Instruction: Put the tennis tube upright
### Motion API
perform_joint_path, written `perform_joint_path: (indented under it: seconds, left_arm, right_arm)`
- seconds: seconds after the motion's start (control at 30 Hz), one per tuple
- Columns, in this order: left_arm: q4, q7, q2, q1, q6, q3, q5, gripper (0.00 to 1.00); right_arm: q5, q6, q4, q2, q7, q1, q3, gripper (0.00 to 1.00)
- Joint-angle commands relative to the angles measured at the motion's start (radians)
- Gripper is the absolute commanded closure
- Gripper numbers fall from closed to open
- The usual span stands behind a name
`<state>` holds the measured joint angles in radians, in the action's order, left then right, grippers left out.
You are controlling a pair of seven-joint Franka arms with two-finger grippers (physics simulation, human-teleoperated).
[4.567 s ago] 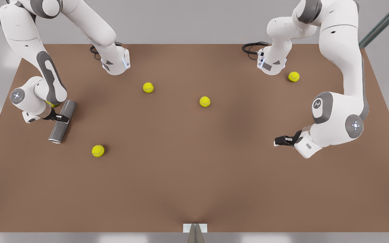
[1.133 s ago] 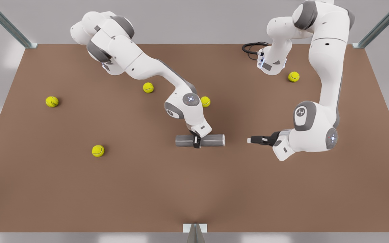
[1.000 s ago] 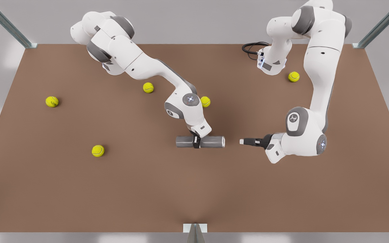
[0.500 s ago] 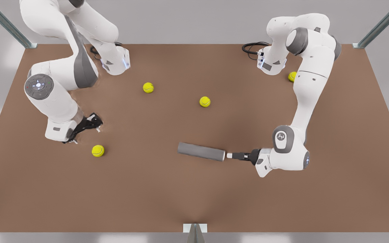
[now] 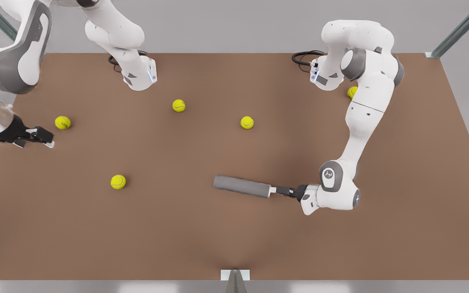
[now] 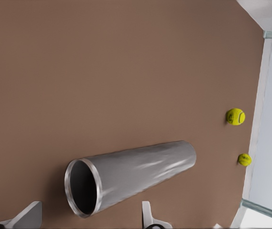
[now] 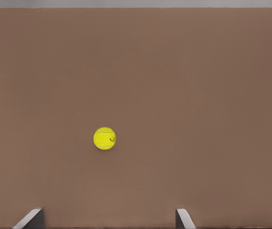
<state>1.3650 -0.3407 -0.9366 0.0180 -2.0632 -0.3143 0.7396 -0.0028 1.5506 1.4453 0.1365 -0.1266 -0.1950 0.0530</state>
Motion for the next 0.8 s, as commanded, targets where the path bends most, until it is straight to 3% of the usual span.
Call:
perform_joint_path:
  seconds: [0.0,0.77]
  left_arm:
    - [0.000,-0.003,-0.001,0.000,0.000,0.000,0.050,0.01]
    - [-0.003,-0.049,-0.050,0.071,-0.109,-0.006,0.297,0.01]
  right_arm:
    - [0.001,-0.003,0.000,0.008,-0.001,0.000,0.001,0.00]
    - [0.014,-0.075,-0.097,0.080,0.001,0.014,0.010,0.00]
